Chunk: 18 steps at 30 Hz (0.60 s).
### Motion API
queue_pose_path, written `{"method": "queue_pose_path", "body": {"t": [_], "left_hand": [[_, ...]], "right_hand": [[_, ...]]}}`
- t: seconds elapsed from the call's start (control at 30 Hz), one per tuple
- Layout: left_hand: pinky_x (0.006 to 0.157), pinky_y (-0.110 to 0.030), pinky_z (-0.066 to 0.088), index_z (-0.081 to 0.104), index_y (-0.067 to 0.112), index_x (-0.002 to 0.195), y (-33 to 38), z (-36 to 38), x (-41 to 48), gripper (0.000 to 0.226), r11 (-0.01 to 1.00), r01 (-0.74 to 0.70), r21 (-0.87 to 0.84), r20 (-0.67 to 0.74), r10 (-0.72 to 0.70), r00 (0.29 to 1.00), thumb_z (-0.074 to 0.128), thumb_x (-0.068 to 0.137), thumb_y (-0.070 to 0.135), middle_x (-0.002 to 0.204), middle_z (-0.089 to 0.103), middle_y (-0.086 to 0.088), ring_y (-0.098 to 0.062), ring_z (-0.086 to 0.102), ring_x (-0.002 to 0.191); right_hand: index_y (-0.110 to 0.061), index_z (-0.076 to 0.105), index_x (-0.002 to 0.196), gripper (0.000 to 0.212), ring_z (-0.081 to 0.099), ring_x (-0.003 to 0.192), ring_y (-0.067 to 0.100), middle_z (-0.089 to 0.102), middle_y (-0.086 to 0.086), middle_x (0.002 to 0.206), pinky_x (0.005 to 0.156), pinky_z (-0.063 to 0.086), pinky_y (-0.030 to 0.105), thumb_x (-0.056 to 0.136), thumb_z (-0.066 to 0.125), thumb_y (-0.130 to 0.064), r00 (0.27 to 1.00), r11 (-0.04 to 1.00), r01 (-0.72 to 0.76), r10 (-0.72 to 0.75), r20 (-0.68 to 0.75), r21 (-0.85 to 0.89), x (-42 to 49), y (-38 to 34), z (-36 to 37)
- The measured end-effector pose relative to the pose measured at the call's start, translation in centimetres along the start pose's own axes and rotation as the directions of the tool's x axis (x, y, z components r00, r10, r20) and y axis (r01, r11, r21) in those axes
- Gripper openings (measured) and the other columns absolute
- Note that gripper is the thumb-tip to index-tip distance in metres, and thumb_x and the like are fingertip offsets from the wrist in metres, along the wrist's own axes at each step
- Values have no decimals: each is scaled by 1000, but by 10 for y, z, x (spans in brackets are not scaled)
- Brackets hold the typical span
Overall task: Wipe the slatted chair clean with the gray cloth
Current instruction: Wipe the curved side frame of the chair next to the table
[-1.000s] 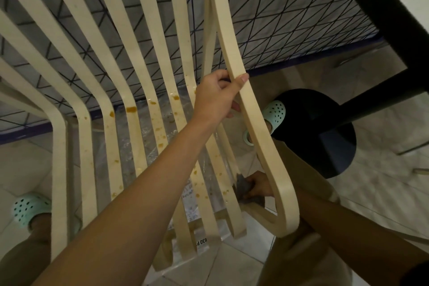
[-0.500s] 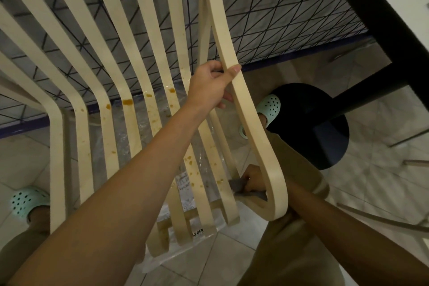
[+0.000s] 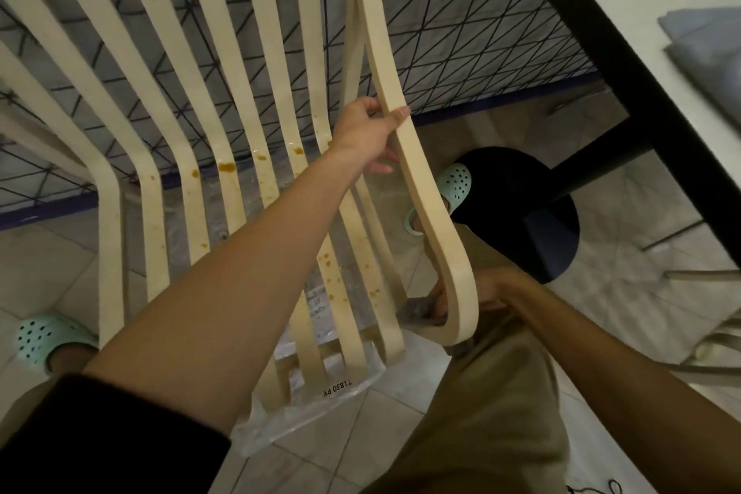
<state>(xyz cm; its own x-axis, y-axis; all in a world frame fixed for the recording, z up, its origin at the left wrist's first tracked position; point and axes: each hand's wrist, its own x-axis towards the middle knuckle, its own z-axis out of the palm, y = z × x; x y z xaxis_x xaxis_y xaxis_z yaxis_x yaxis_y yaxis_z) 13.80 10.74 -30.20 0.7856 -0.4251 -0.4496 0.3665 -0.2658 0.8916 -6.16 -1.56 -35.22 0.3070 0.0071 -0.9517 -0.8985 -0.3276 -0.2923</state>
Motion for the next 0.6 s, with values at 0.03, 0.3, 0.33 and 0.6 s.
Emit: {"method": "queue_pose_path", "body": {"t": [0.03, 0.3, 0.33, 0.6], "left_hand": [[59, -38, 60, 45, 18, 129, 2, -1, -1, 44, 1000, 9, 11, 4, -9, 1000, 64, 92, 34, 103, 68, -5, -19, 70, 64], [54, -36, 59, 43, 19, 131, 10, -3, -6, 48, 994, 4, 111, -21, -2, 1000, 65, 91, 33, 111, 68, -8, -23, 73, 69], [55, -36, 59, 43, 19, 130, 10, -3, -6, 47, 994, 7, 113, -23, -4, 1000, 65, 90, 34, 111, 68, -9, -24, 73, 69], [54, -37, 60, 47, 14, 130, 9, 1, -9, 42, 995, 29, 91, -54, -24, 998, 62, 93, 28, 114, 65, -9, -22, 71, 71]], "right_hand": [[-3, 50, 132, 41, 60, 106, 22, 58, 9, 117, 86, 55, 28, 93, 62, -11, 998, 1000, 6, -7, 61, 19, -16, -7, 3], [-8, 60, 100, 22, 59, 92, 24, 59, 16, 99, 93, 50, 40, 102, 39, -14, 962, 885, 273, -244, -124, 378, -49, 16, 24], [-6, 60, 99, 25, 59, 90, 23, 58, 16, 96, 90, 49, 39, 101, 37, -15, 956, 834, 294, -262, -134, 466, -50, 19, 21], [-3, 67, 117, 40, 69, 92, 25, 70, 16, 105, 86, 51, 38, 92, 53, -30, 905, 562, 393, -376, -198, 728, -63, 0, 10]]}}
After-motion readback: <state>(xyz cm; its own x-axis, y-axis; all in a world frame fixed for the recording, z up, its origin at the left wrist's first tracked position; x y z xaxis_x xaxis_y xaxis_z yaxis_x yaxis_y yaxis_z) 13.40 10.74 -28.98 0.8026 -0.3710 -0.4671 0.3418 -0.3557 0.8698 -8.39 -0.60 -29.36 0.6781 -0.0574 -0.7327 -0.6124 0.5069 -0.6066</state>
